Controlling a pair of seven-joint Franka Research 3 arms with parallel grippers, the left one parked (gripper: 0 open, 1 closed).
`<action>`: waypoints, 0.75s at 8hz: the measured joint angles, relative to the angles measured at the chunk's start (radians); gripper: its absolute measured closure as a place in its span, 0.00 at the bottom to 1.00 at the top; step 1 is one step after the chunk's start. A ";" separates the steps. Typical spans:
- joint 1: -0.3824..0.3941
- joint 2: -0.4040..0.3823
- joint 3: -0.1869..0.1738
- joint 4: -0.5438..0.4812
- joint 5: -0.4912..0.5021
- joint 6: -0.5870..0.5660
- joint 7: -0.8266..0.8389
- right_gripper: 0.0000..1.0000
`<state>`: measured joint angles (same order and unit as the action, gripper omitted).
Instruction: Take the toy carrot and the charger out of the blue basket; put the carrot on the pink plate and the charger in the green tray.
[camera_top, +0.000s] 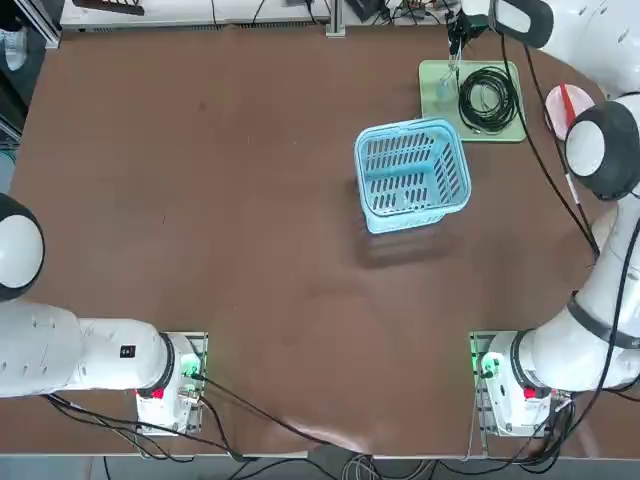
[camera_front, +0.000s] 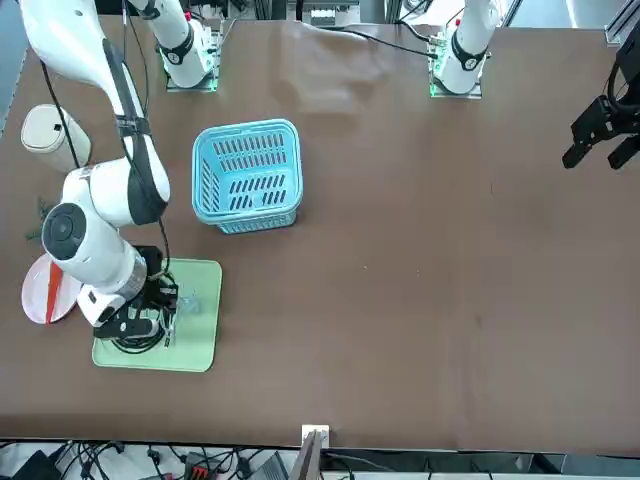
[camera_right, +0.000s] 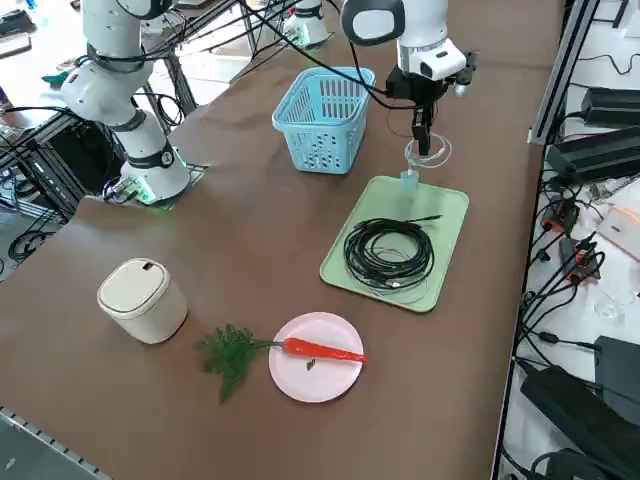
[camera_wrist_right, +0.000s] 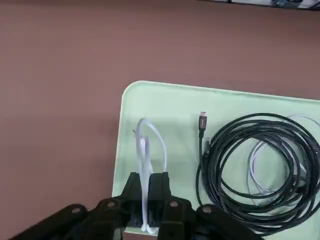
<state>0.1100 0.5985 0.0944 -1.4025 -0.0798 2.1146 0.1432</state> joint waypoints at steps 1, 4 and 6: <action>0.002 0.002 0.000 0.000 0.004 0.000 0.000 0.95; 0.002 0.021 0.000 0.000 0.021 0.000 0.000 0.95; 0.001 0.029 0.000 -0.001 0.021 -0.001 -0.003 0.95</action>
<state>0.1115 0.6275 0.0945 -1.4034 -0.0584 2.1136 0.1403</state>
